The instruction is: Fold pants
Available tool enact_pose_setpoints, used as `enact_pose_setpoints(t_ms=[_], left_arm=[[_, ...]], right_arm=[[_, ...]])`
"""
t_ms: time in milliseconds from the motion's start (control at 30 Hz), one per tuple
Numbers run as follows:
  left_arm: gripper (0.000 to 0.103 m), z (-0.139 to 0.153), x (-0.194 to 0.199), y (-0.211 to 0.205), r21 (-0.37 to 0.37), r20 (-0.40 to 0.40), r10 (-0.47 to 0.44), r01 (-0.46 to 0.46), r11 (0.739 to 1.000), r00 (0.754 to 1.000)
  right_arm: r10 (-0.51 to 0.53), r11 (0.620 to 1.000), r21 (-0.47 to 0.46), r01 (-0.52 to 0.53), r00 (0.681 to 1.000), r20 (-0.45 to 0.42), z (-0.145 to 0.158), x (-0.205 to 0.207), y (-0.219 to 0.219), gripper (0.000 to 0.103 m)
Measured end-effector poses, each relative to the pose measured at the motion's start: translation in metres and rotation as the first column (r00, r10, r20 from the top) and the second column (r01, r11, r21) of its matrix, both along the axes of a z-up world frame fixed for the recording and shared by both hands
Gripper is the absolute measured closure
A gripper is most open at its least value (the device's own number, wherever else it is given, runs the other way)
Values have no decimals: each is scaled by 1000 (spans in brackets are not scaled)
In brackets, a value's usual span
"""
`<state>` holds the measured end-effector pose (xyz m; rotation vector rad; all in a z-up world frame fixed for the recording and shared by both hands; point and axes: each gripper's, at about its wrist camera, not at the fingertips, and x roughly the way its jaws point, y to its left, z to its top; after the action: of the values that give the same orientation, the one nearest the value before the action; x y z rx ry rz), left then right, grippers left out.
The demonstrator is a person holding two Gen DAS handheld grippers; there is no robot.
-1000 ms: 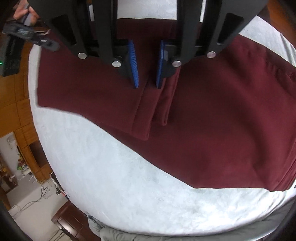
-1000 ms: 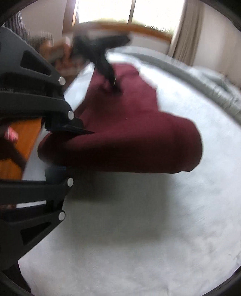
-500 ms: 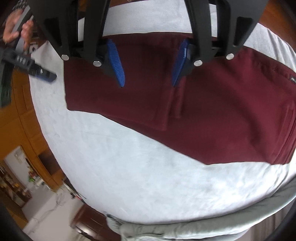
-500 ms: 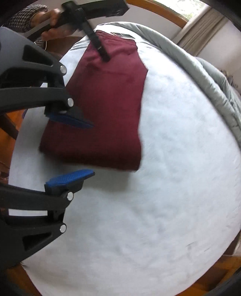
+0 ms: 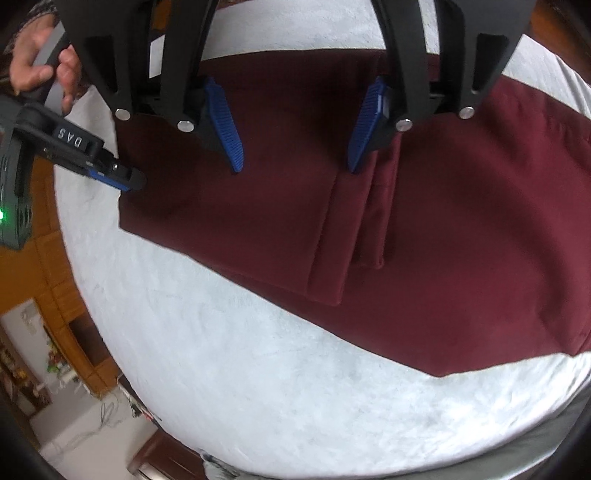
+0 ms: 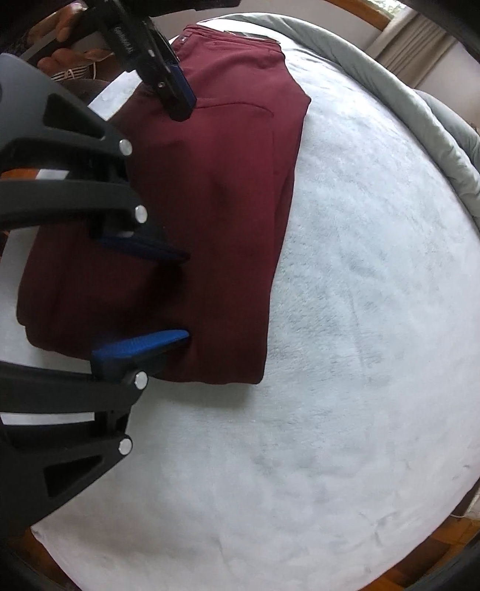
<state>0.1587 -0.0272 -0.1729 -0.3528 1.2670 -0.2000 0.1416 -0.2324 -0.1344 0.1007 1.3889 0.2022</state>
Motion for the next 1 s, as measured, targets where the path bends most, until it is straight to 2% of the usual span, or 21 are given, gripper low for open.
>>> enact_pose_setpoints(t_ms=[167,300,400,533,600,767,867,1000], left_arm=[[42,31,-23,31,-43,51,51,-49,998,997],[41,41,-59,90,-60,52,164,-161,985,985],[41,34,-83,142,-61,28,287,-285,957,957],[41,22,-105,208,-45,4,448,-447,893,894],[42,11,-111,241,-86,-28,533,-533,842,846],[43,-7,-112,295,-197,-42,647,-641,742,761],[43,-21,-109,318,-218,-68,705,-700,680,706],[43,-33,-106,337,-234,-73,745,-738,633,663]], right_arm=[[-57,986,160,48,997,50,36,-18,-10,53],[-13,980,198,1,998,61,44,-40,4,53],[14,979,205,-22,999,44,39,-50,18,53],[50,984,168,-54,998,26,26,-49,37,53],[58,987,151,-59,998,16,21,-48,43,53],[62,992,114,-60,998,-16,6,-48,44,53],[66,993,104,-63,998,-18,0,-49,43,54],[75,993,89,-73,997,-18,-3,-48,43,53]])
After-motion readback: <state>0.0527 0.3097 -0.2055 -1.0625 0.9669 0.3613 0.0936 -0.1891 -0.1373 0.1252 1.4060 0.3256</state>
